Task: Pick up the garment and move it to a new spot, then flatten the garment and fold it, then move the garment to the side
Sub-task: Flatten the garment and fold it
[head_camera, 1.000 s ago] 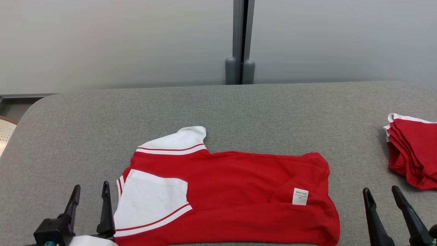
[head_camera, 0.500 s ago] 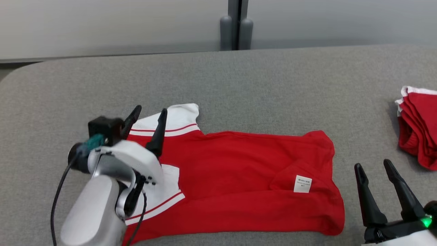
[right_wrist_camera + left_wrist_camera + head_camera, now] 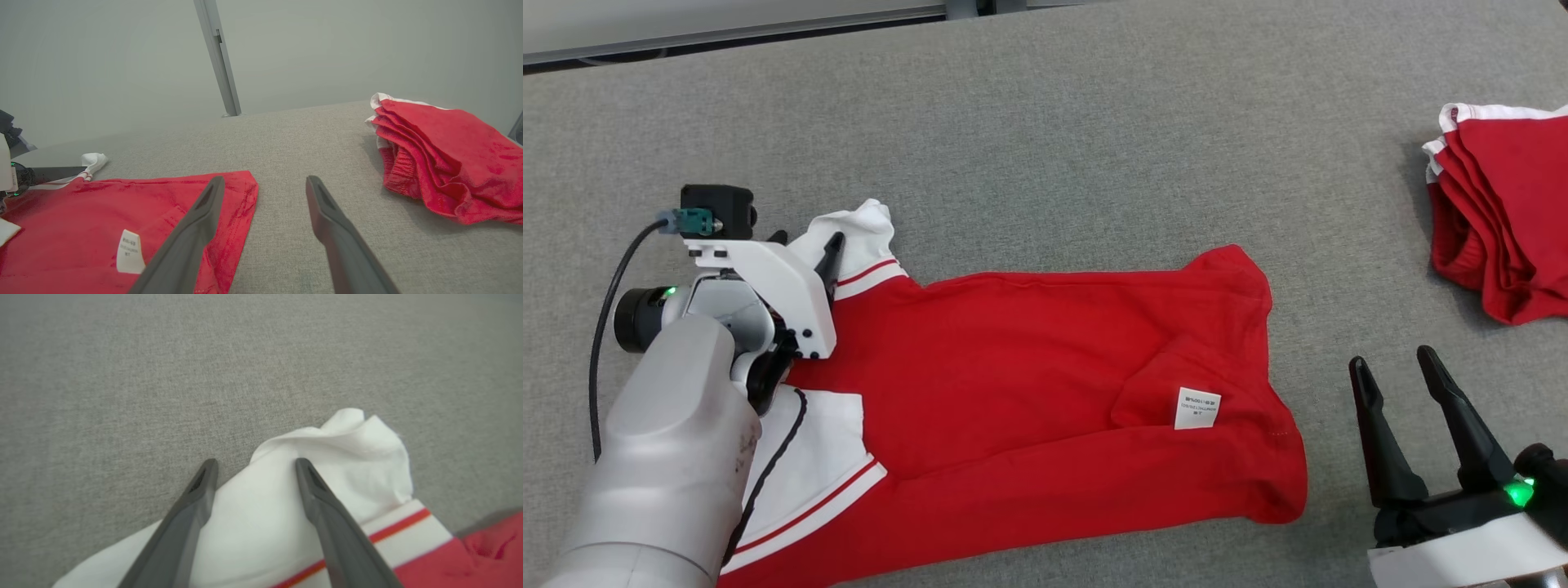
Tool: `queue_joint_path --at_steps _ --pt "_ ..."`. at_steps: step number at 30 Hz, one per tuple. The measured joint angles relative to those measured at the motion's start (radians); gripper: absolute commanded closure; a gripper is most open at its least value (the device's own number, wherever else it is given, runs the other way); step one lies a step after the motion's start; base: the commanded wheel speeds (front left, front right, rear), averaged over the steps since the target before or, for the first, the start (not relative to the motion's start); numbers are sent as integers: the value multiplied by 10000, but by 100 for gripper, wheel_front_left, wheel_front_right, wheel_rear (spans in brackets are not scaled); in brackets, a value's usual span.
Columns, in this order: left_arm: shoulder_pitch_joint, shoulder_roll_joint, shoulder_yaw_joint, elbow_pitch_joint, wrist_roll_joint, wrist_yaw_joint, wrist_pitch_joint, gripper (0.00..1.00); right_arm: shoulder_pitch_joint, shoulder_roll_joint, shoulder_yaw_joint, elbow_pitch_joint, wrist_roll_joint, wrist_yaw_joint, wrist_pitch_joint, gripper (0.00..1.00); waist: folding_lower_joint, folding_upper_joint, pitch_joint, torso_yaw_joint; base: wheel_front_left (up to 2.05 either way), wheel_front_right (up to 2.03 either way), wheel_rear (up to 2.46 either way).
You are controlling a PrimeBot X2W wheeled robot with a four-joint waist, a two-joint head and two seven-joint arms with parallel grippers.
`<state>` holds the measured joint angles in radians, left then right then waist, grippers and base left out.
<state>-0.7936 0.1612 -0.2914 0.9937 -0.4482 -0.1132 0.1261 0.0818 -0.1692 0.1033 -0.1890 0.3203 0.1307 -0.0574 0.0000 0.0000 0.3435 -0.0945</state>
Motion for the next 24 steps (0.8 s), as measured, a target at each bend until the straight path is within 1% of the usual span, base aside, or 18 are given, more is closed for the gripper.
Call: queue_joint_path --at_steps 1,4,8,11,14,17,21,24 --pt "-211 23 0 232 -15 -6 82 100 -5 -2 -21 48 19 2 -15 0 0 1 53 -50 0 0 0" --pt "-591 -17 -128 736 6 -15 42 100 -11 -63 -272 190 58 0 -35 0 0 0 112 -35 0 0 0" --pt "-742 -199 -372 1104 113 -88 -405 100 -240 -203 -447 497 211 0 44 0 0 0 49 148 0 0 0" --pt "-776 -313 -497 1256 127 -98 -786 100 -525 -506 -449 851 416 0 130 0 1 0 -4 349 0 0 0" --pt "-960 -449 -621 1375 121 -104 -1103 100 -1196 -941 -276 1450 571 0 196 0 0 0 -5 602 0 0 0" --pt "-1195 -598 -757 1419 69 -136 -1298 100 -1954 -1306 186 2199 796 0 282 0 0 0 52 897 0 0 0" --pt "-1380 -811 -953 1467 -38 -165 -1561 100 -2638 -1521 1137 3473 1135 0 479 0 0 0 197 1243 0 0 0" --pt "-1388 -846 -1127 1473 -180 -165 -1724 100 -3157 -1590 1697 4391 1471 0 470 0 0 0 315 1375 0 0 0"
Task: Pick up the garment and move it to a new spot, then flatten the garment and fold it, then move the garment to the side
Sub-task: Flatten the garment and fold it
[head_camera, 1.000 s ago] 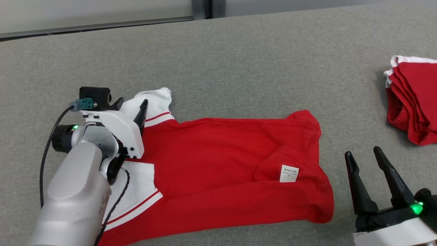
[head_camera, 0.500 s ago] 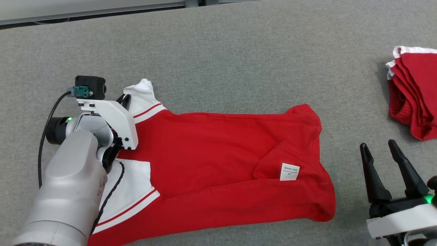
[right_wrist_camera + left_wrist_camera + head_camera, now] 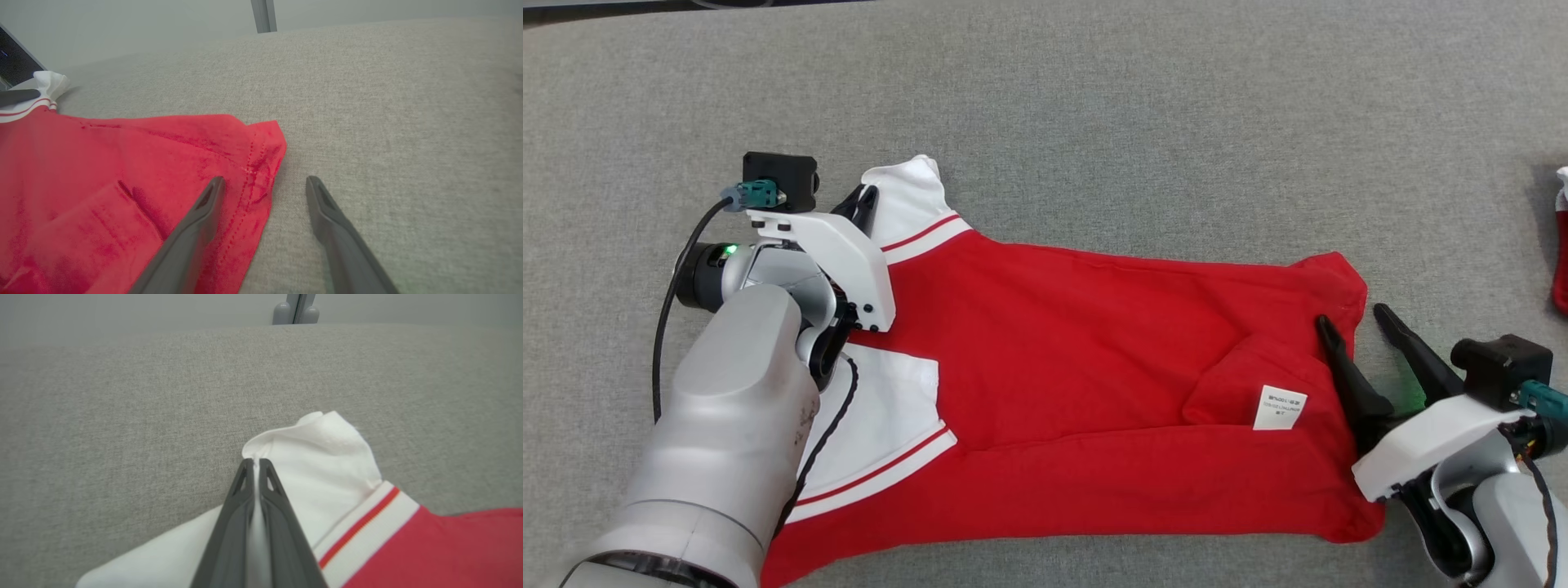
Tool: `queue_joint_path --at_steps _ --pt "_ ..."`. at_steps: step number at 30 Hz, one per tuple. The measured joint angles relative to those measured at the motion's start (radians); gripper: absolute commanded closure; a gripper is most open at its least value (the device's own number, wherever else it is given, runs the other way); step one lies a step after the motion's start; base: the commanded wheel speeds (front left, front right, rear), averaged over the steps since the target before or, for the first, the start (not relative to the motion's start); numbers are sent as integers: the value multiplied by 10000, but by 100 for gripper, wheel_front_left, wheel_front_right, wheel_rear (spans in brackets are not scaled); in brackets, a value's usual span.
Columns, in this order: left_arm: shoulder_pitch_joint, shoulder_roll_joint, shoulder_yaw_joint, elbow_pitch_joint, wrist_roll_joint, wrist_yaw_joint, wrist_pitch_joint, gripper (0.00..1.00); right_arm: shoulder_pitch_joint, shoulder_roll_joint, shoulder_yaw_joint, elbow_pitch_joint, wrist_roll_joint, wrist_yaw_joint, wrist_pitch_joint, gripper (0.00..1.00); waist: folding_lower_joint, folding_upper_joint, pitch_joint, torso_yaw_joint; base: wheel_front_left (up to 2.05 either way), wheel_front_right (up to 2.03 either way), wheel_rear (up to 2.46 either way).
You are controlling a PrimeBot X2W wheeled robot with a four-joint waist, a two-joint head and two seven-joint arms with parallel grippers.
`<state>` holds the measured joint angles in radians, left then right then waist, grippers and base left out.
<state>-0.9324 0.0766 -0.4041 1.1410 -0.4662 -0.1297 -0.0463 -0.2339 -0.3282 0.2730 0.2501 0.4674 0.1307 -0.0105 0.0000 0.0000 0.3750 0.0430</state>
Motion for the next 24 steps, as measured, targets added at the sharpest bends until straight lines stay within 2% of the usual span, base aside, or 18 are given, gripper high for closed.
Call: queue_joint_path --at_steps 1,2,3,4,7,14,24 --pt "-1 -21 -61 -12 -59 0 -71 100 -192 -6 123 240 104 2 -88 0 0 0 30 18 0 0 0" --pt "-4 -29 -113 -33 -125 0 -119 100 -391 -6 255 435 263 0 -159 11 1 0 60 27 0 0 0" --pt "-12 -42 -169 -52 -188 0 -173 100 -595 -31 378 644 360 0 -207 62 0 0 83 34 0 0 0" --pt "-16 -50 -230 -65 -224 0 -209 100 -773 -69 506 805 468 2 -261 100 1 0 92 42 0 0 0" --pt "-23 -50 -364 -136 -407 -2 -422 100 -1162 -238 844 1187 788 2 -389 100 0 0 91 75 0 0 0" --pt "-27 169 -458 -232 -784 -4 -1225 100 -1755 -836 1233 1246 1312 2 -913 100 0 0 -121 85 0 0 0" --pt "-356 648 -198 -1060 -989 -12 -2071 100 -2525 -1440 813 848 1515 12 -1743 100 1 0 -511 281 0 0 0"
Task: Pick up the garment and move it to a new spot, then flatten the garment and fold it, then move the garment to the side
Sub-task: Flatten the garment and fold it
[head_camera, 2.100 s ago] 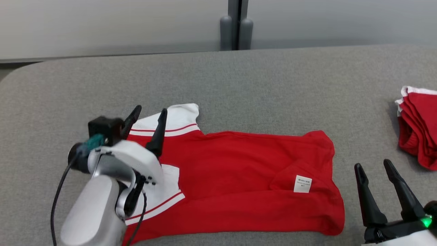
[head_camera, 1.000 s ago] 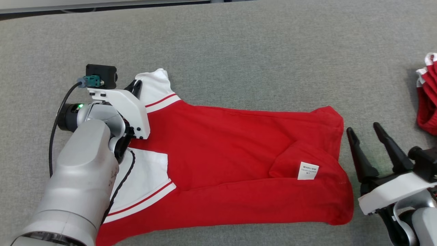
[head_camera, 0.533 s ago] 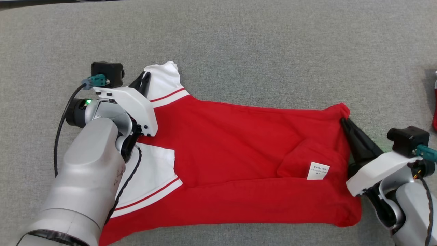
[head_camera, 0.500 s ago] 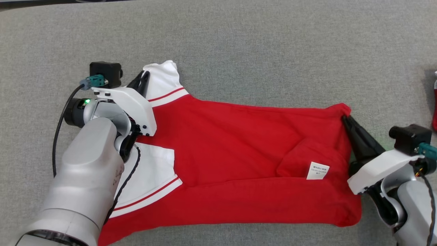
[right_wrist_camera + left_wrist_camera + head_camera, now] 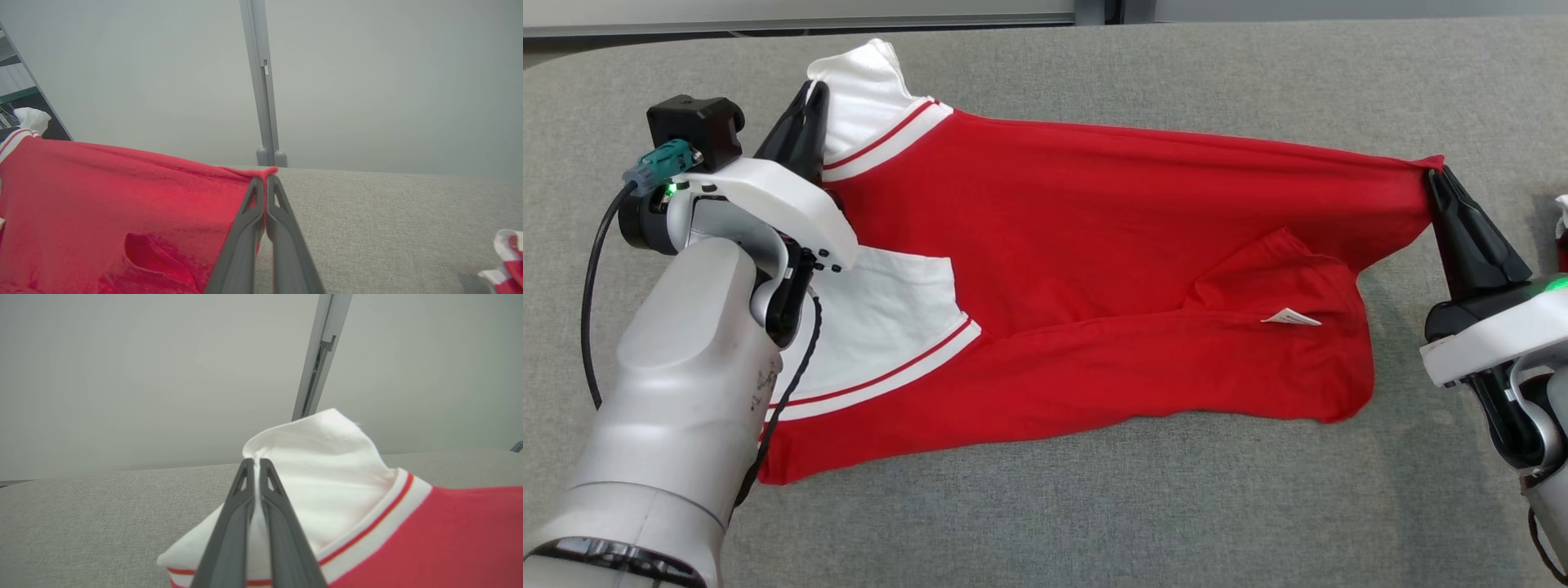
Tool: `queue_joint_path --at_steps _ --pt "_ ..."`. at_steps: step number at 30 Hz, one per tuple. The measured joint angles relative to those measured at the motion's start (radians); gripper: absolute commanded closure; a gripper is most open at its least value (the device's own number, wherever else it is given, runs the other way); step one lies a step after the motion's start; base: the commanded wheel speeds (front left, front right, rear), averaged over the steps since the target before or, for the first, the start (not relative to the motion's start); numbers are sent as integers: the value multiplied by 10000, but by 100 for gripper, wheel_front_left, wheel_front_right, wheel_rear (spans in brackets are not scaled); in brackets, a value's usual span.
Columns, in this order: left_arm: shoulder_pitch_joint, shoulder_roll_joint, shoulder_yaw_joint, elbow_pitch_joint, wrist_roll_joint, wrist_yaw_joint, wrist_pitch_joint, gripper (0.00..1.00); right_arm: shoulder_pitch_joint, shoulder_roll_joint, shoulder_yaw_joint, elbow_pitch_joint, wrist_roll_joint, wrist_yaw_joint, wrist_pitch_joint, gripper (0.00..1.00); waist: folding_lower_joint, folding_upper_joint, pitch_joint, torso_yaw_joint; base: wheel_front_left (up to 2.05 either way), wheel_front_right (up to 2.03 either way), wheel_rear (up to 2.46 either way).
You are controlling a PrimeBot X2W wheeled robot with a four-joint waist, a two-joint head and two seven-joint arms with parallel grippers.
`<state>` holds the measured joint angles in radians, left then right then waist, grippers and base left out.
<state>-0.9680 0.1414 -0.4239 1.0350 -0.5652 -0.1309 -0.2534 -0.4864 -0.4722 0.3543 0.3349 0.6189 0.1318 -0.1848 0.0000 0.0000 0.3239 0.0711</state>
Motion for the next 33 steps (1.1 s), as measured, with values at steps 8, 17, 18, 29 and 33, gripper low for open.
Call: queue_joint_path --at_steps 8,17,18,29,33 --pt "1105 430 107 -1593 393 111 -69 100 242 -163 291 67 -59 2 104 100 0 0 -172 187 0 0 0" --pt "4407 775 247 -3824 1112 750 -98 100 1058 92 784 673 -52 0 -125 100 0 0 1 351 0 0 0" --pt "4624 740 236 -3806 1087 748 -100 100 1048 92 780 784 -125 0 -180 100 0 0 47 373 0 0 0" --pt "5181 119 474 -3342 681 514 -138 0 1509 610 765 1179 -17 0 -476 0 0 0 64 536 0 0 0" --pt "5835 121 1051 -4015 646 639 -109 0 2150 796 456 792 -334 -2 -623 0 0 0 -126 434 0 0 0"
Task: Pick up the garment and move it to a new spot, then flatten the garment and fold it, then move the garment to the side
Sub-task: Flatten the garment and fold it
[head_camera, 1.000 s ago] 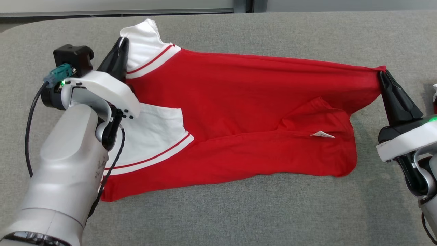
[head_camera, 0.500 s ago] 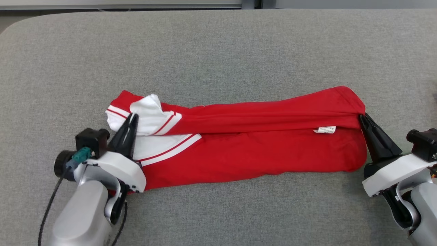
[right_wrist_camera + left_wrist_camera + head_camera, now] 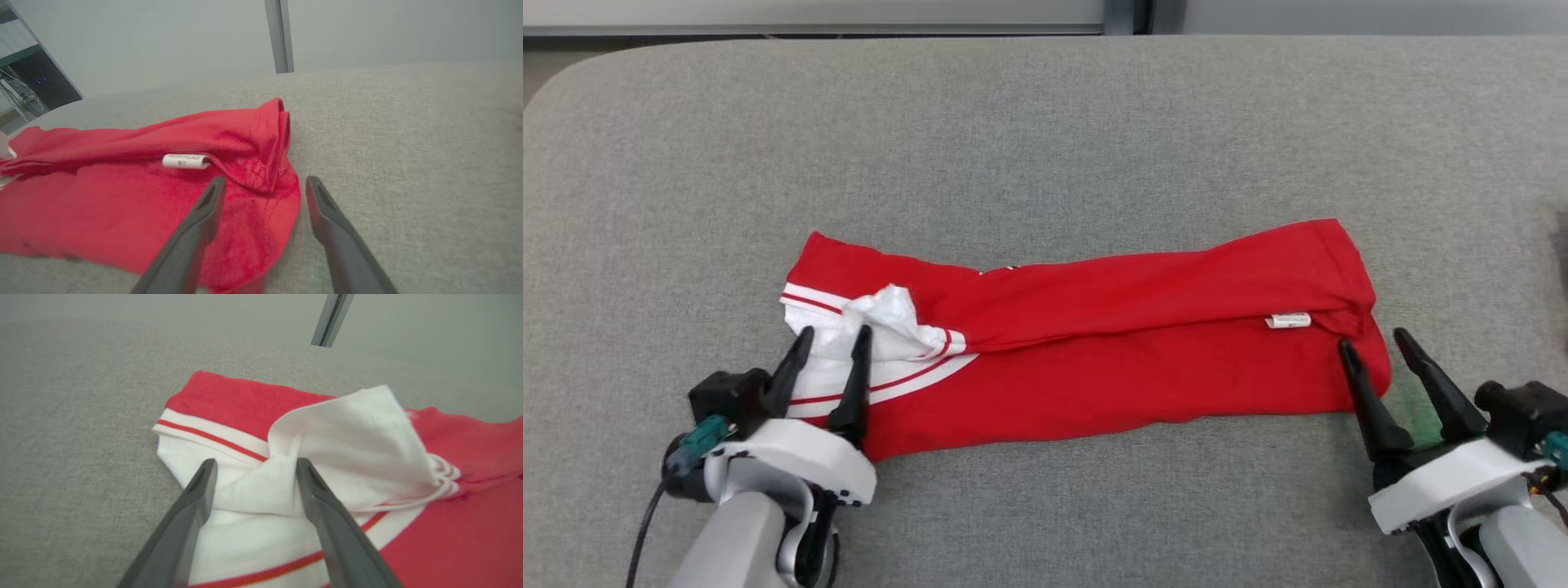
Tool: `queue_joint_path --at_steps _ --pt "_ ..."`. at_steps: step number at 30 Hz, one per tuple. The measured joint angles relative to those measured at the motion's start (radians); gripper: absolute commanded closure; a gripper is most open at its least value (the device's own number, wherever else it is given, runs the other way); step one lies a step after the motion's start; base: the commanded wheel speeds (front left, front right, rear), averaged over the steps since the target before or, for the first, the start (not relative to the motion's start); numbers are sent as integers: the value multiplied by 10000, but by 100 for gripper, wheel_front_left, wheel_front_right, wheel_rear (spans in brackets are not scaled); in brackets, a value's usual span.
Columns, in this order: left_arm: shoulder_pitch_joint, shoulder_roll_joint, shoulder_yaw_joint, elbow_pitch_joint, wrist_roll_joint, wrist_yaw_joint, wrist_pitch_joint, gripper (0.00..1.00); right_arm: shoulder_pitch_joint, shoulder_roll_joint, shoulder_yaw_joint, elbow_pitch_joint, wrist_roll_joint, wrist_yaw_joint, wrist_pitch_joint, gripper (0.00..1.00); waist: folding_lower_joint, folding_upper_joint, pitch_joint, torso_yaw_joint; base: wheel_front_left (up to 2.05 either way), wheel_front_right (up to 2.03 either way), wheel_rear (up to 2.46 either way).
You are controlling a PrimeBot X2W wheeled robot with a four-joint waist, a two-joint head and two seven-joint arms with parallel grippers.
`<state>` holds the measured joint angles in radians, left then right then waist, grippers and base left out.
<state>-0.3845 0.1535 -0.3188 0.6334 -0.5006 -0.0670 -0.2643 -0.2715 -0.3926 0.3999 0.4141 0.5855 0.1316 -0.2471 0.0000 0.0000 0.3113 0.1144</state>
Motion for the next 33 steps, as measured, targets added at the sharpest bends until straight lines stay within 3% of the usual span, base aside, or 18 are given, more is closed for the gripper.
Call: queue_joint_path --at_steps 7,13,22,33 --pt "2086 -130 1822 -3227 844 696 2 0 1771 750 -1956 -1931 -1452 -8 -125 0 0 0 -559 -331 0 0 0" --pt "2803 -410 2466 -4980 1691 1030 0 0 2924 1400 -3172 -3553 -2242 -8 -75 0 0 0 -1089 -454 0 0 0" --pt "3823 -370 2623 -5678 2408 1266 2 0 4451 2192 -3772 -5241 -3005 -8 917 0 0 0 -1913 -651 0 0 0" --pt "4204 -284 2529 -5666 2518 1383 2 0 4884 2456 -3887 -5802 -3126 -8 1252 0 0 0 -2113 -781 0 0 0"
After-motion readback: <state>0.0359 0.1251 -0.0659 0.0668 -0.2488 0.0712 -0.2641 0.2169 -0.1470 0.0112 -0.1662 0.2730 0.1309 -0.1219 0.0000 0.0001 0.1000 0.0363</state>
